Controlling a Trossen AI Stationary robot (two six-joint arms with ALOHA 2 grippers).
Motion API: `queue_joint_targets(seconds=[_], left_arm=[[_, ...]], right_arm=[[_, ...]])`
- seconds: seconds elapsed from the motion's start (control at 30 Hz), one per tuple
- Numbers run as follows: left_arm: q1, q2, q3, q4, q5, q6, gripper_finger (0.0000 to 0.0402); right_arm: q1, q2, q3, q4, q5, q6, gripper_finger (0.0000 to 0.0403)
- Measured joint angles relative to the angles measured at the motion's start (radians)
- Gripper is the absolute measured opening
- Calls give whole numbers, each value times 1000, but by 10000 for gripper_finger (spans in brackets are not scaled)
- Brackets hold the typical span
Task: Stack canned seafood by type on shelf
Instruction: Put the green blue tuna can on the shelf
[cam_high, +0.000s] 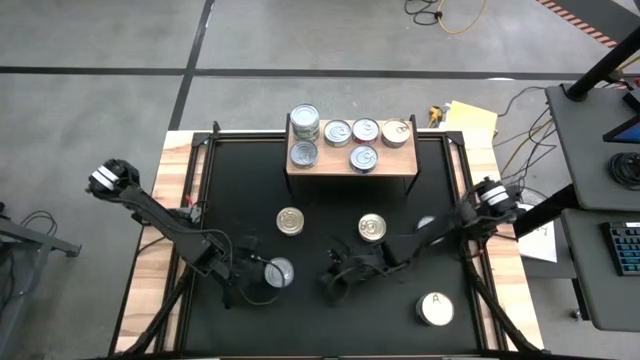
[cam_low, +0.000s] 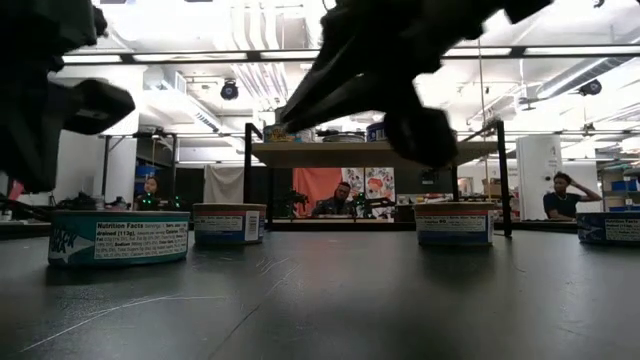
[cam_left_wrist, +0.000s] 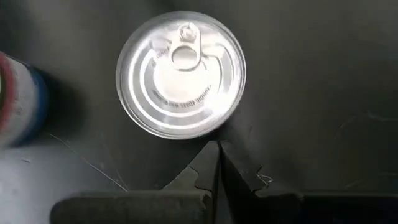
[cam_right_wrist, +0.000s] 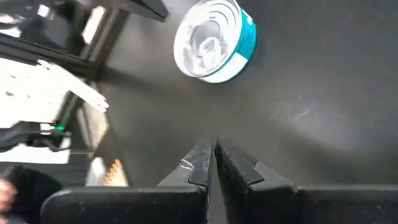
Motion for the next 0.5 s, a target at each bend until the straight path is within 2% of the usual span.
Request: queue_joint_targets(seconds=[0.17,0.3,0.5], left_arm=[[0,-18,-12,86,-106,74,0],[0,4,-42,155,-115,98,0],[0,24,-68,156,-115,22,0]], right_arm=[[-28,85,93,-20,-16,-35,13],[-53,118,138,-68,-38,-14,13],[-78,131,150,-84,-57,-3,13]])
